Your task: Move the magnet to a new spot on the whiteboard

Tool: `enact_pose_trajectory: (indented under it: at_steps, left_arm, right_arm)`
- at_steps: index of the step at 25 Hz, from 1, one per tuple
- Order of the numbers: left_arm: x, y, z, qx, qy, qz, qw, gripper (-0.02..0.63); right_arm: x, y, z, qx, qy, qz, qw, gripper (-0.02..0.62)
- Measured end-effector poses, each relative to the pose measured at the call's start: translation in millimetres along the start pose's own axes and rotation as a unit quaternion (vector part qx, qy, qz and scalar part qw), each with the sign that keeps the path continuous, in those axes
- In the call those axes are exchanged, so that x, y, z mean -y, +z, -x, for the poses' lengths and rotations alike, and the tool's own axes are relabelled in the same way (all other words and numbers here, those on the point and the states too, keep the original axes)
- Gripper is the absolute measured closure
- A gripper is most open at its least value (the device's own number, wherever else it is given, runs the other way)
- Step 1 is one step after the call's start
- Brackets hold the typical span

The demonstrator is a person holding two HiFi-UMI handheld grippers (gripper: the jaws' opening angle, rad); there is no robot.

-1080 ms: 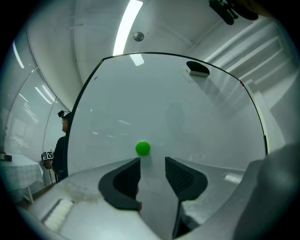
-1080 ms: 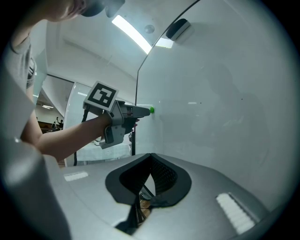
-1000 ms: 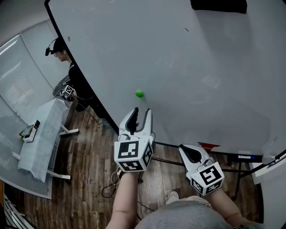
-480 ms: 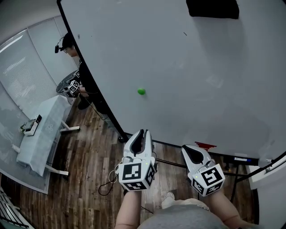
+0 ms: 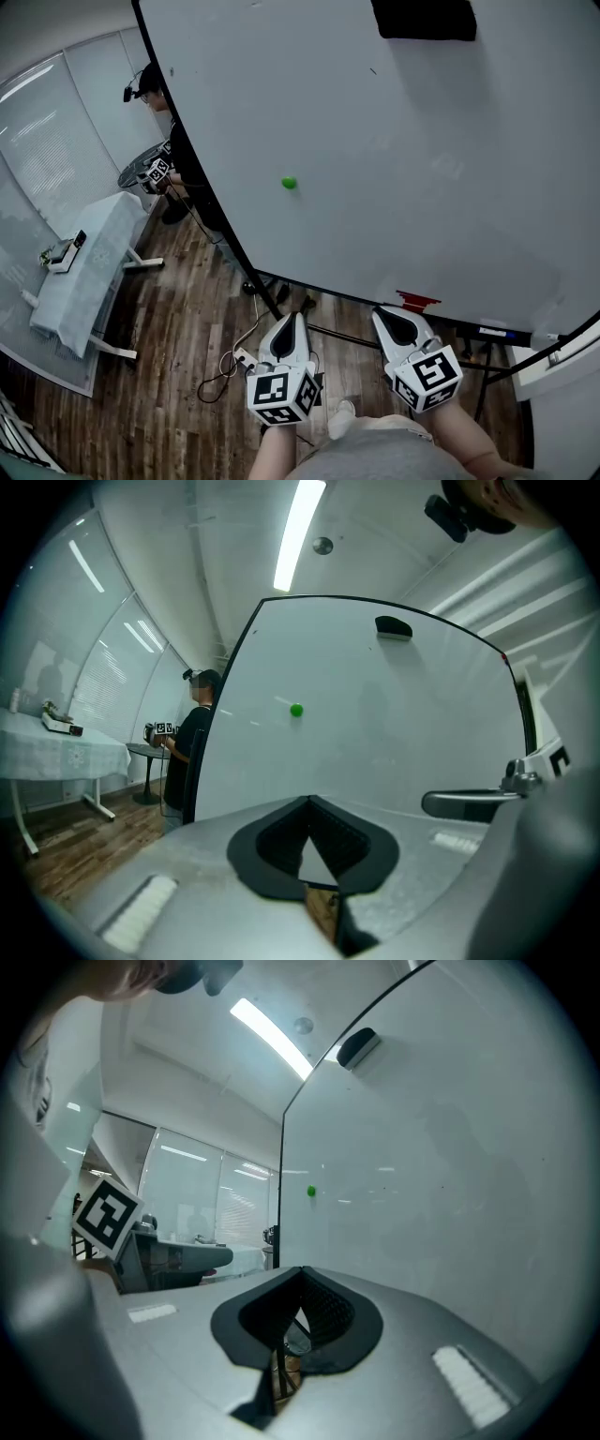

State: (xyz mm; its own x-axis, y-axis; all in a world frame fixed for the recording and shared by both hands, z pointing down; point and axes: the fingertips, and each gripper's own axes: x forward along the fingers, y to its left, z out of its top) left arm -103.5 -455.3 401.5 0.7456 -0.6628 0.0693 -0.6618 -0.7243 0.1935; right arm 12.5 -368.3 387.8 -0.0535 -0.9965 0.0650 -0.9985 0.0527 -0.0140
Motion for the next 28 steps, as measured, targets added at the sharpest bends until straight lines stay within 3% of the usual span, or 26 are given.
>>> enact_pose_trajectory:
  at_steps: [12, 28]
  left_arm:
    - [-2, -37, 38, -0.03, 0.01, 0.016, 0.9994, 0.601]
    - [-9, -37, 51, -0.029, 0.016, 0.019, 0.9993, 0.601]
  right_arm:
    - [-12, -7, 13, -0.002, 0.01, -0.009, 1.0, 0.595]
    - [-21, -15, 14, -0.008, 0.005, -0.005, 1.0, 0.598]
